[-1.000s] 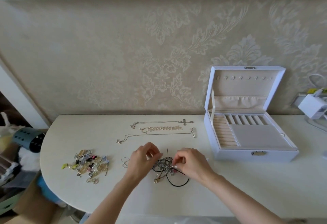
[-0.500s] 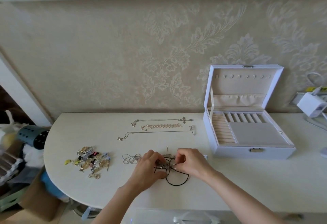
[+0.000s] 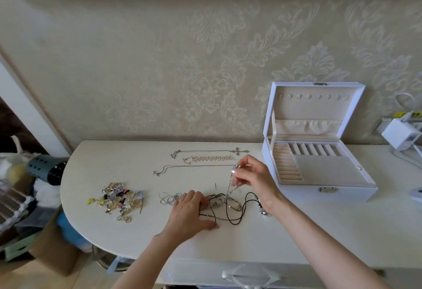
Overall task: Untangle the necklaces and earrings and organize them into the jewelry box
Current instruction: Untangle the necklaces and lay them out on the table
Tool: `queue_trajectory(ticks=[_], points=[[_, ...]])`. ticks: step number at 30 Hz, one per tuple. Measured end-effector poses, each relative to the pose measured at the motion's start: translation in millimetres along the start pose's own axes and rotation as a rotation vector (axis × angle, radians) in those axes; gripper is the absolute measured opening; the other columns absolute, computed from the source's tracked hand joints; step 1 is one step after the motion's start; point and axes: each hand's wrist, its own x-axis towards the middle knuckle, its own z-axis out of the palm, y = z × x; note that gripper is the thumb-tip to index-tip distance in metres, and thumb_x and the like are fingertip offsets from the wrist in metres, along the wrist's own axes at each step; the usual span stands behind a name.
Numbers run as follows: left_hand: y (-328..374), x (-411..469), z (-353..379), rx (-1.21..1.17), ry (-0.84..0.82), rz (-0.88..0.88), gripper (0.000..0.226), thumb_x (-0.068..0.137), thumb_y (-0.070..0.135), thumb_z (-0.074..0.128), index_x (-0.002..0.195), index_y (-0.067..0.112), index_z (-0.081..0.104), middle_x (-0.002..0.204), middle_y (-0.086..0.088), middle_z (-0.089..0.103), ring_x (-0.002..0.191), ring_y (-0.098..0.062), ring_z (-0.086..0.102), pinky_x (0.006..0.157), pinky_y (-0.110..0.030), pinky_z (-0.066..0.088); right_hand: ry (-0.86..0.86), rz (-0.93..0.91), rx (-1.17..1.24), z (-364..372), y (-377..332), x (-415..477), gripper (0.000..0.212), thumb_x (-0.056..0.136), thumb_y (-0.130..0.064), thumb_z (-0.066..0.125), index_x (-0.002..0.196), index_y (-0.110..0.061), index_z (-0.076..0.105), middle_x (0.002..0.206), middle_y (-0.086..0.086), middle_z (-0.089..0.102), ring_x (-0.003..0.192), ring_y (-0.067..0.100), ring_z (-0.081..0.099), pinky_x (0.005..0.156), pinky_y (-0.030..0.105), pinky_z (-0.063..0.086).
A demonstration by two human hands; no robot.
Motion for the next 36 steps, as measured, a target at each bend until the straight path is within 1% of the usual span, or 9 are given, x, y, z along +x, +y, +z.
queue_trajectory(ticks=[6, 10, 14, 17, 21, 23, 26, 32, 36], points=[[4, 0, -6, 0.051, -0.031, -0.011, 0.056, 0.069, 0.057, 0.068, 0.108, 0.023, 0.047, 0.097, 0.013, 0.045, 0.099, -0.013, 0.043, 0.085, -0.025, 0.032, -0.038, -0.037, -0.025, -1, -14, -2, 0.013, 0.082, -0.002, 0.064, 0.081, -0.006, 0.051, 0.088, 0.023, 0.069, 0.048, 0.014, 0.037, 0.045, 0.02, 0.03], [9, -1, -9, 0.027, -0.024, -0.029, 0.039, 0.076, 0.045, 0.064, 0.099, 0.022, 0.043, 0.086, 0.012, 0.05, 0.088, -0.015, 0.049, 0.073, -0.026, 0.031, -0.081, -0.098, -0.047, 2, -20, -6, 0.012, 0.084, -0.006, 0.063, 0.086, -0.001, 0.053, 0.094, 0.008, 0.073, 0.044, 0.016, 0.034, 0.042, 0.021, 0.028], [9, -2, -11, -0.03, 0.038, -0.041, 0.023, 0.079, 0.032, 0.048, 0.096, 0.022, 0.036, 0.085, 0.004, 0.057, 0.082, -0.021, 0.055, 0.067, -0.029, 0.035, -0.062, -0.128, -0.023, 6, -28, -6, 0.01, 0.081, -0.013, 0.069, 0.078, -0.015, 0.06, 0.07, 0.005, 0.062, 0.047, 0.011, 0.033, 0.045, 0.018, 0.028], [12, 0, -18, -0.092, 0.212, 0.058, 0.045, 0.069, 0.049, 0.042, 0.105, 0.023, 0.045, 0.1, 0.009, 0.048, 0.091, -0.012, 0.045, 0.077, -0.027, 0.037, -0.075, -0.155, -0.035, 11, -36, -4, 0.009, 0.081, -0.011, 0.069, 0.076, -0.015, 0.062, 0.058, -0.007, 0.056, 0.047, 0.007, 0.035, 0.044, 0.014, 0.028], [36, 10, -40, -0.486, 0.198, 0.253, 0.04, 0.078, 0.05, 0.055, 0.108, 0.023, 0.056, 0.107, 0.019, 0.054, 0.101, 0.001, 0.047, 0.089, -0.015, 0.033, -0.174, -0.212, -0.048, 19, -47, -3, 0.008, 0.085, -0.009, 0.065, 0.078, -0.011, 0.062, 0.063, 0.003, 0.062, 0.043, 0.008, 0.039, 0.043, 0.014, 0.032], [49, 14, -50, -0.738, 0.118, 0.211, 0.016, 0.09, 0.029, 0.058, 0.091, 0.015, 0.065, 0.089, 0.011, 0.068, 0.089, -0.001, 0.059, 0.083, -0.011, 0.04, -0.172, -0.234, -0.03, 21, -51, -2, 0.01, 0.086, -0.011, 0.064, 0.076, -0.01, 0.061, 0.065, 0.006, 0.064, 0.042, 0.01, 0.038, 0.042, 0.015, 0.031], [51, 21, -53, -0.936, 0.14, 0.058, 0.019, 0.095, 0.014, 0.05, 0.082, 0.008, 0.063, 0.07, 0.0, 0.067, 0.07, -0.008, 0.063, 0.073, -0.017, 0.047, -0.121, -0.278, 0.029, 18, -60, -1, 0.017, 0.087, -0.015, 0.061, 0.072, -0.01, 0.057, 0.07, 0.012, 0.065, 0.042, 0.014, 0.037, 0.04, 0.017, 0.029], [35, 23, -38, -0.933, -0.02, -0.092, 0.02, 0.095, 0.015, 0.051, 0.08, 0.01, 0.064, 0.08, -0.002, 0.068, 0.075, -0.012, 0.06, 0.067, -0.016, 0.046, -0.068, -0.345, 0.114, 9, -78, 0, 0.016, 0.089, -0.019, 0.058, 0.075, -0.011, 0.058, 0.077, 0.013, 0.069, 0.041, 0.017, 0.036, 0.04, 0.018, 0.026], [32, 19, -32, -0.815, 0.021, -0.103, 0.021, 0.094, 0.023, 0.053, 0.093, 0.016, 0.073, 0.095, 0.002, 0.068, 0.083, -0.003, 0.058, 0.072, -0.012, 0.042, -0.078, -0.353, 0.091, 9, -76, 0, 0.013, 0.09, -0.018, 0.057, 0.08, -0.012, 0.063, 0.075, 0.012, 0.068, 0.041, 0.015, 0.034, 0.041, 0.02, 0.024]])
